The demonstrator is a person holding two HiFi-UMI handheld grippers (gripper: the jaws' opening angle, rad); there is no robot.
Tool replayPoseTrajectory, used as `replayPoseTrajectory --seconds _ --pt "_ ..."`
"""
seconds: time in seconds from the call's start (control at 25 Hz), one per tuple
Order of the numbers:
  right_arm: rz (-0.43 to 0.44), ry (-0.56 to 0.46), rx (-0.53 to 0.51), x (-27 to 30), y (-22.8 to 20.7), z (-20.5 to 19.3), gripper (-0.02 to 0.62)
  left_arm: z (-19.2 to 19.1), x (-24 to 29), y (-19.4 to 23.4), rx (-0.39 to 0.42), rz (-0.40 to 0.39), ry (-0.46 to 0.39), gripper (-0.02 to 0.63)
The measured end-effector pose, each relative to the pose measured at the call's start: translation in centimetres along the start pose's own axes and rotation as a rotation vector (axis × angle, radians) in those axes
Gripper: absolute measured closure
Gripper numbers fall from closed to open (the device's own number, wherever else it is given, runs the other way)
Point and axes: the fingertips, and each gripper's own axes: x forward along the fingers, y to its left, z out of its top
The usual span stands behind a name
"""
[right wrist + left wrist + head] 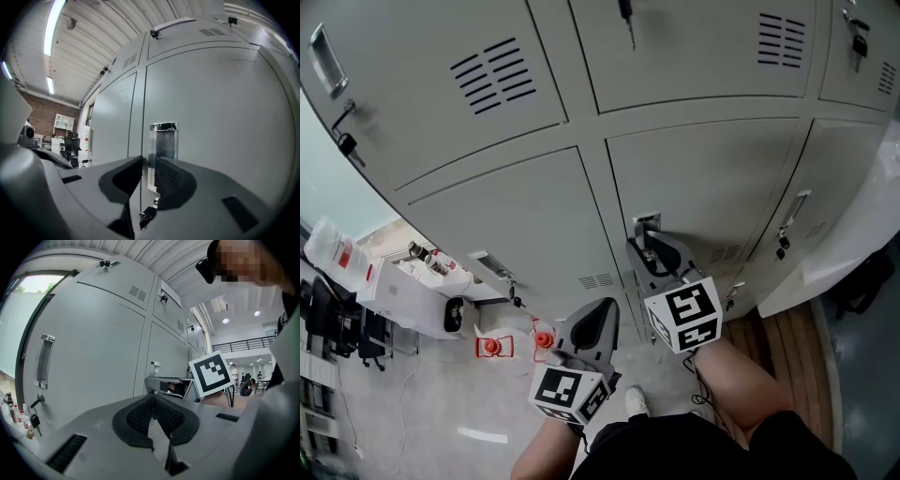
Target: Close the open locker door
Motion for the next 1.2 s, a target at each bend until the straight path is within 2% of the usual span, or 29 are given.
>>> replayPoseTrajectory --seconds 0.68,1.2 --pt "0.000 0.006 -0.003 -2.3 -1.9 -0.8 0.461 0.2 0.8 -2.2 -0.003 -0.010 -0.009 0.589" --pt "-0.008 0.022 0.018 -7.8 -4.8 -1.0 0.446 0.7 0.7 -7.7 -0.001 -0.012 -0.038 0.589"
